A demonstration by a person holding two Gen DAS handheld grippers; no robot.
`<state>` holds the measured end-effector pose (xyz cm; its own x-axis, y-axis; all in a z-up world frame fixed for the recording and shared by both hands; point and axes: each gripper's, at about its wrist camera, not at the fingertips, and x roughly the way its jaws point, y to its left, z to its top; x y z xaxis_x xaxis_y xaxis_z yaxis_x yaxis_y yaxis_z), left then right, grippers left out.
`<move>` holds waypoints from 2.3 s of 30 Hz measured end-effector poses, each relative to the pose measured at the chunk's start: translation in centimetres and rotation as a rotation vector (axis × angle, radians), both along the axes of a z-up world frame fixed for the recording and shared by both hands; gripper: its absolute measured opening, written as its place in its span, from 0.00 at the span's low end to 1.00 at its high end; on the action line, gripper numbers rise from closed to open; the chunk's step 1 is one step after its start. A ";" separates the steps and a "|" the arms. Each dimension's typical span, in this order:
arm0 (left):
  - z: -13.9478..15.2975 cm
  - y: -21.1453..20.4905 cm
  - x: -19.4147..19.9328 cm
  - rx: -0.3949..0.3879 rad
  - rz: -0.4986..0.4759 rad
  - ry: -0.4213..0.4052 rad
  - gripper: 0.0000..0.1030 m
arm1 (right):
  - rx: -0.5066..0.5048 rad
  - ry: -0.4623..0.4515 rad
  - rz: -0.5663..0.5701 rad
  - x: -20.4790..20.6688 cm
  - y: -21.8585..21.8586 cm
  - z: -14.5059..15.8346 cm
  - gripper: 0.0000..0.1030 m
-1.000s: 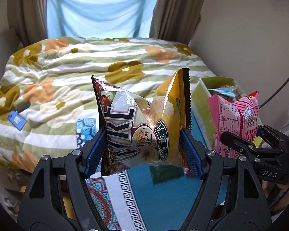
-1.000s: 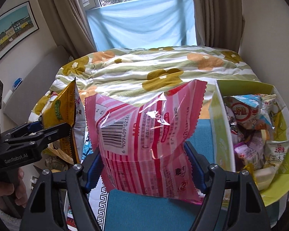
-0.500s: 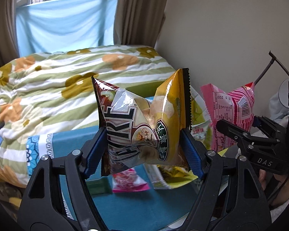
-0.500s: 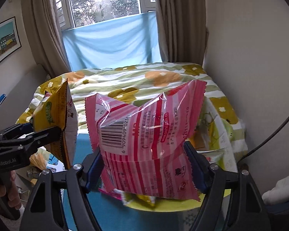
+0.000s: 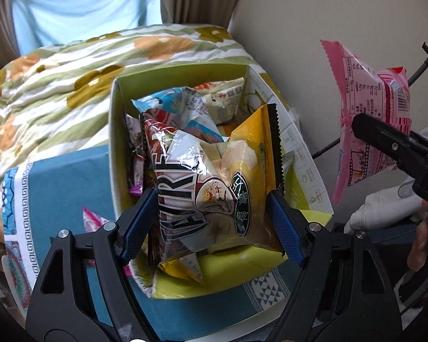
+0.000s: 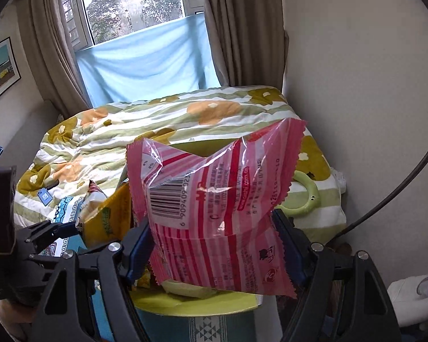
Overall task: Organize snacks
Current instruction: 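Carry both bags into the cardboard box and open both tools, then move both tools back over the last two snacks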
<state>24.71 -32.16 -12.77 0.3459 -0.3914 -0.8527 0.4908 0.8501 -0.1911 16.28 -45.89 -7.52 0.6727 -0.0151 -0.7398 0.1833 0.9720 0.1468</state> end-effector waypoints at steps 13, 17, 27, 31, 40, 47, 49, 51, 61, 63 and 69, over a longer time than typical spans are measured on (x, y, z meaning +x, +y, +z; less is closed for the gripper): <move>0.7 3.6 -0.3 -0.005 0.074 -0.031 0.84 | 0.026 0.011 0.035 1.6 -0.8 -0.8 0.71; 1.5 5.2 0.4 0.006 0.123 -0.059 0.84 | 0.042 0.028 0.051 3.2 -0.7 -1.5 0.73; 2.6 8.1 1.1 0.049 0.199 -0.117 0.84 | 0.069 0.061 0.005 7.9 -0.5 -3.9 0.78; 2.9 9.5 0.9 0.037 0.223 -0.125 0.84 | 0.103 0.018 0.012 8.1 -0.5 -4.1 0.94; 3.0 11.2 -0.9 0.008 0.263 -0.122 0.84 | 0.043 -0.047 0.089 5.7 0.7 -3.1 0.97; 5.7 13.6 -3.5 0.012 0.316 -0.193 0.84 | 0.037 -0.039 0.136 4.1 1.2 -1.0 0.97; 6.2 14.8 -4.4 0.014 0.339 -0.209 0.84 | 0.006 -0.054 0.148 3.4 1.7 0.1 0.98; 6.6 16.1 -5.4 0.011 0.362 -0.225 0.84 | -0.015 -0.078 0.164 2.5 2.3 1.0 0.98; 6.4 24.2 -7.1 -0.016 0.403 -0.229 0.84 | 0.012 -0.105 0.226 -0.3 6.9 2.3 0.98; 6.1 25.7 -6.7 -0.014 0.381 -0.223 0.84 | 0.007 -0.100 0.234 -0.5 8.6 2.1 0.98; 5.6 29.9 -4.9 -0.009 0.282 -0.211 0.84 | 0.020 -0.070 0.200 -0.6 14.0 1.2 0.98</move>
